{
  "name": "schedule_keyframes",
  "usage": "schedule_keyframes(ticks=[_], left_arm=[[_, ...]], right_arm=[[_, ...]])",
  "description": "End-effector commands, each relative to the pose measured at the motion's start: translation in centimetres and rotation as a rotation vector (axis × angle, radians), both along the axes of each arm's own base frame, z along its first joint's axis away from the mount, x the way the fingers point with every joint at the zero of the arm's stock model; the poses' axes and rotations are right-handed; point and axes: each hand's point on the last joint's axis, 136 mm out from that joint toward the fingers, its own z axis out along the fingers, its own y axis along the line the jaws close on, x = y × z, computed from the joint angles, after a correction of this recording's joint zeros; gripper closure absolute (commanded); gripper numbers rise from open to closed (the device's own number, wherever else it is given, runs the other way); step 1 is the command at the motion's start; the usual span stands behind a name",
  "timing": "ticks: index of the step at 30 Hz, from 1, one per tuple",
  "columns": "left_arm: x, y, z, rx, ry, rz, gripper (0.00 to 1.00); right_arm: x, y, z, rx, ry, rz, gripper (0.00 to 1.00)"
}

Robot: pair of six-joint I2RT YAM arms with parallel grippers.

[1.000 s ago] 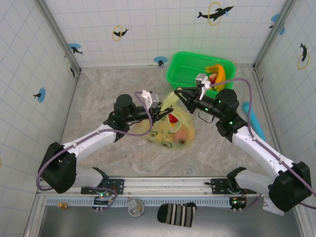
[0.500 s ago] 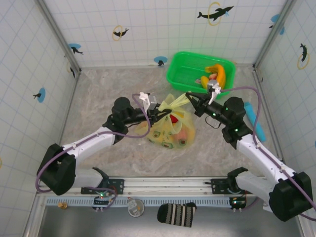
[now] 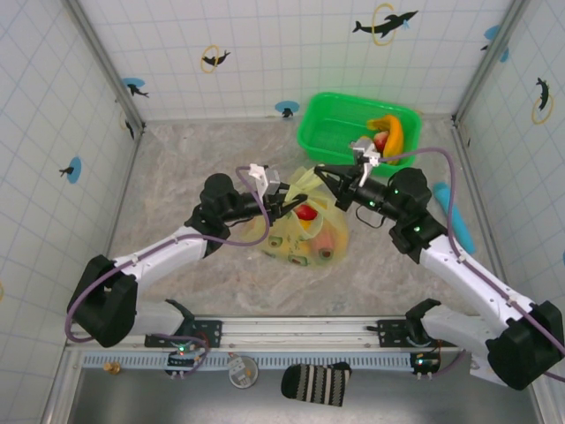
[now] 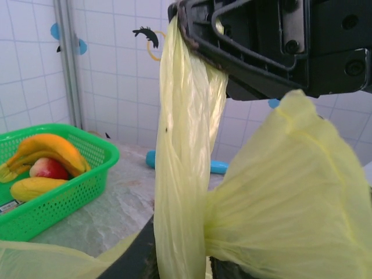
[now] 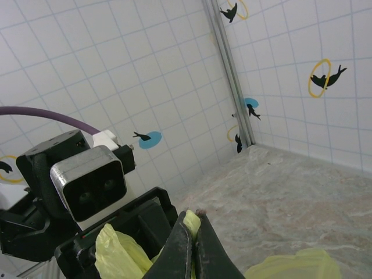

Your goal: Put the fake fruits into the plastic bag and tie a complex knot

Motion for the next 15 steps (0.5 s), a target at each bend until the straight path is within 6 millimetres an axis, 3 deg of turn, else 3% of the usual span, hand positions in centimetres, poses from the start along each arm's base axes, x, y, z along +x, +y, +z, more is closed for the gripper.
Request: schedule_keyframes(ticks=[1,5,9,13,15], left_arm=[[0.3,-0.1,2.2,-0.042,-0.062,-0.006,0.84],[0.0,0.1,2.2,-0.050,-0.062,-0.012,0.99],[0.0,0.4,1.8,-0.045,-0.051,-0.016,1.00],[1.1,0.6,1.6,-0.036,-0.025,0.029,1.00],[1.6,0.7,1.8,-0.044,-0.007,0.045,1.00]], right_arm=[[-0.4,-0.3,2.3,0.001,-0.056,-0.024,1.00],[-0.6,-1.6,1.7,-0.026,-0.079,-0.106,1.00],[-0.5,-3.2,0.2,-0.071,-0.095,-0.203,1.00],[-3.7,-2.2,0.6,-0.028,-0.162,-0.067,1.00],[-5.2,-1.4,-0.5,-0.047,-0.165,-0.010,1.00]])
